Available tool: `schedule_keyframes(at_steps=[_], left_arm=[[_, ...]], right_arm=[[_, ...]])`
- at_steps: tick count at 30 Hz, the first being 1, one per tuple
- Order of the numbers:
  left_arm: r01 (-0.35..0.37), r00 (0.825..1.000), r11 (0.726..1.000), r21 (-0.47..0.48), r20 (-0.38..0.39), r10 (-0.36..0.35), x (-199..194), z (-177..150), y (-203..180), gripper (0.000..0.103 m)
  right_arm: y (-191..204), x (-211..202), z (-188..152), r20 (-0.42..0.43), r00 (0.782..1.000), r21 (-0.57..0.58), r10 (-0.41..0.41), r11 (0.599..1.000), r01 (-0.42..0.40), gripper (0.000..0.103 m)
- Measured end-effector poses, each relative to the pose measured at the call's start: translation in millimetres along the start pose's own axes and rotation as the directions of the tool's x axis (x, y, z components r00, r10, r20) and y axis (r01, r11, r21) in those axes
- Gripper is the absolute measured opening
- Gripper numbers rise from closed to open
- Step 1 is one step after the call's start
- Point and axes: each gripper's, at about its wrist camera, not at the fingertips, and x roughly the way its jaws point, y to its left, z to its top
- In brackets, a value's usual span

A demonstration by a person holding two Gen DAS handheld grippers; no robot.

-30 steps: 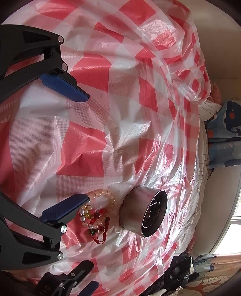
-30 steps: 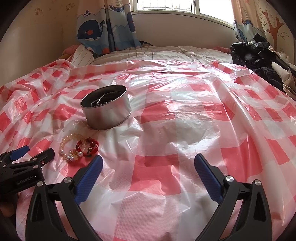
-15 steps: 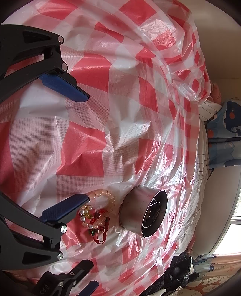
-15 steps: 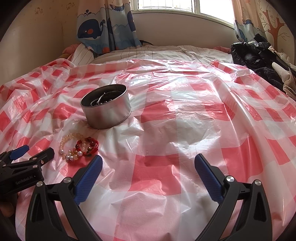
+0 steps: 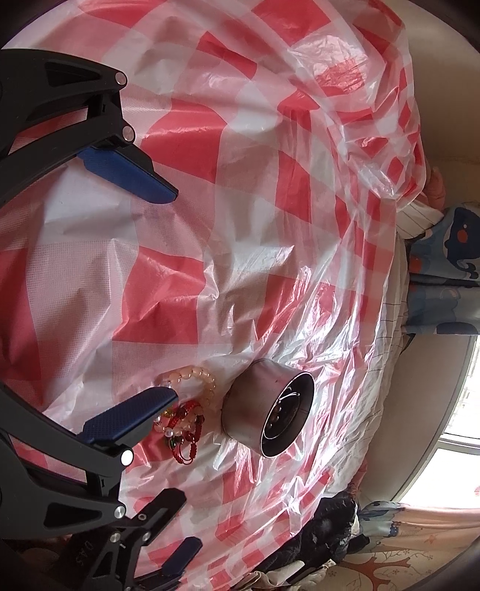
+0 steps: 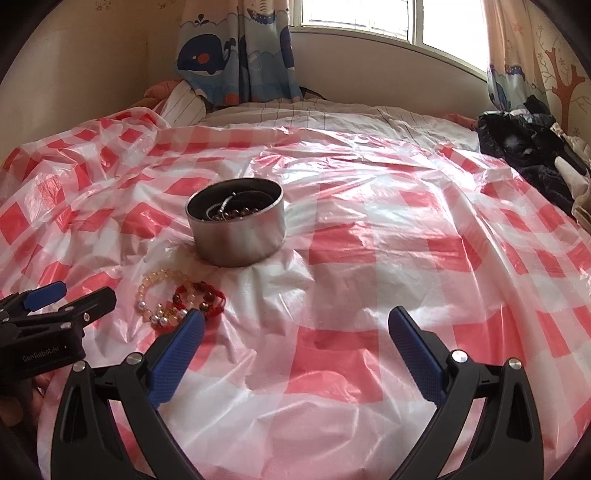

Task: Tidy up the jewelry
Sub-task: 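Move both open tools toward the peach and red bead bracelets, then grasp the red string bracelet with right tool while left grasps the peach bead bracelet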

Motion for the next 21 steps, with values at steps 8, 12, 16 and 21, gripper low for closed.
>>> schedule_keyframes(at_steps=[8, 12, 16, 21], left_arm=[[0.014, 1.0, 1.0, 0.008, 0.021, -0.014, -6, 0, -1, 0.096], [0.013, 0.999, 0.997, 0.079, 0.05, -0.017, -14, 3, -12, 0.095], [0.028, 0.992, 0.951, 0.307, 0.109, -0.064, -28, 12, -50, 0.095], [0.128, 0.991, 0.884, 0.45, -0.018, -0.135, -5, 31, -84, 0.084]], right_arm=[[33, 45, 22, -0.15, 0.985, -0.253, -0.079, 0.967, 0.039, 0.09], [-7, 39, 16, -0.162, 0.969, -0.195, -0.185, 0.969, 0.152, 0.09], [-44, 17, 13, -0.16, 0.977, -0.045, -0.139, 0.99, 0.133, 0.09], [-47, 10, 14, -0.142, 0.988, 0.008, -0.068, 0.998, 0.07, 0.09]])
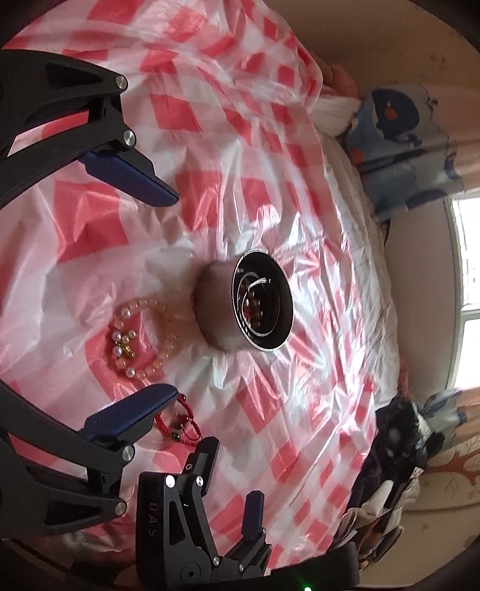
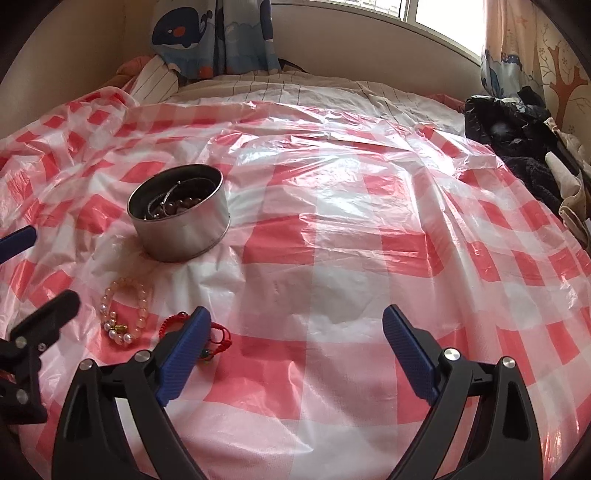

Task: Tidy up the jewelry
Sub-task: 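Grasp the red string bracelet with right tool while left grasps the peach bead bracelet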

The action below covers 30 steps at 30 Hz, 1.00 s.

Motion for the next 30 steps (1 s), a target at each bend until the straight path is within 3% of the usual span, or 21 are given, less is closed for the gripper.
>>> schedule_keyframes(at_steps=[1, 5, 8, 9, 10, 12, 15, 18, 19, 20, 21, 22, 23, 25, 29, 30], left_arm=[[0.016, 0.999, 1.0, 0.015, -0.035, -0.015, 10, 2, 0, 0.072], [0.066, 0.987, 0.997, 0.025, -0.147, -0.062, 38, -10, 2, 0.044], [0.1, 0.983, 0.994, 0.031, -0.155, -0.094, 41, -24, 3, 0.027], [0.103, 0.983, 0.994, 0.034, -0.159, -0.096, 40, -26, 3, 0.013], [0.088, 0.983, 0.995, 0.045, -0.166, -0.079, 38, -27, 4, 0.007], [0.03, 0.986, 0.998, 0.057, -0.167, -0.02, 30, -30, 10, 0.007], [-0.048, 0.988, 0.999, -0.002, -0.146, 0.048, 15, -33, 32, 0.007], [-0.043, 0.991, 0.997, -0.063, -0.128, 0.034, 4, -35, 49, 0.007], [-0.038, 0.992, 0.997, -0.073, -0.126, 0.029, 3, -34, 51, 0.007], [-0.037, 0.992, 0.996, -0.076, -0.125, 0.028, 4, -34, 52, 0.008], [-0.035, 0.992, 0.996, -0.077, -0.123, 0.025, 5, -35, 51, 0.008], [-0.026, 0.992, 0.997, -0.078, -0.124, 0.016, 7, -35, 50, 0.011], [-0.021, 0.992, 0.997, -0.075, -0.123, 0.011, 9, -36, 49, 0.014], [-0.03, 0.993, 0.998, -0.058, -0.119, 0.023, 12, -36, 43, 0.037], [-0.036, 0.992, 0.997, -0.062, -0.127, 0.028, 18, -38, 39, 0.041], [-0.042, 0.992, 0.997, -0.064, -0.124, 0.034, 17, -38, 39, 0.041]], right_arm=[[-2, 0, 1, 0.0, 1.0, 0.018, 0.014, 1.0, -0.014, 0.09], [-11, -3, 7, 0.032, 0.998, 0.103, 0.061, 0.993, -0.064, 0.091], [-8, -5, 9, 0.044, 0.996, 0.089, 0.081, 0.992, -0.085, 0.091], [-5, -6, 9, 0.045, 0.995, 0.077, 0.094, 0.992, -0.097, 0.091], [-1, -7, 9, 0.048, 0.993, 0.06, 0.11, 0.992, -0.112, 0.091], [13, -9, 8, 0.046, 0.988, -0.004, 0.146, 0.989, -0.146, 0.091], [39, -7, 4, 0.022, 0.983, -0.118, 0.183, 0.977, -0.179, 0.091], [57, 1, -3, -0.029, 0.977, -0.186, 0.212, 0.959, -0.213, 0.087], [60, 4, -5, -0.049, 0.976, -0.197, 0.21, 0.956, -0.216, 0.079], [62, 9, -8, -0.076, 0.976, -0.203, 0.206, 0.955, -0.218, 0.054], [61, 14, -10, -0.104, 0.973, -0.194, 0.205, 0.955, -0.222, 0.036], [59, 17, -11, -0.119, 0.97, -0.178, 0.213, 0.956, -0.232, 0.032], [57, 16, -11, -0.112, 0.97, -0.165, 0.217, 0.958, -0.234, 0.021], [53, 10, -9, -0.083, 0.968, -0.148, 0.236, 0.958, -0.246, 0.018], [44, 1, -4, -0.024, 0.951, -0.091, 0.307, 0.947, -0.308, 0.019], [44, -1, -2, -0.015, 0.953, -0.091, 0.302, 0.949, -0.302, 0.03]])
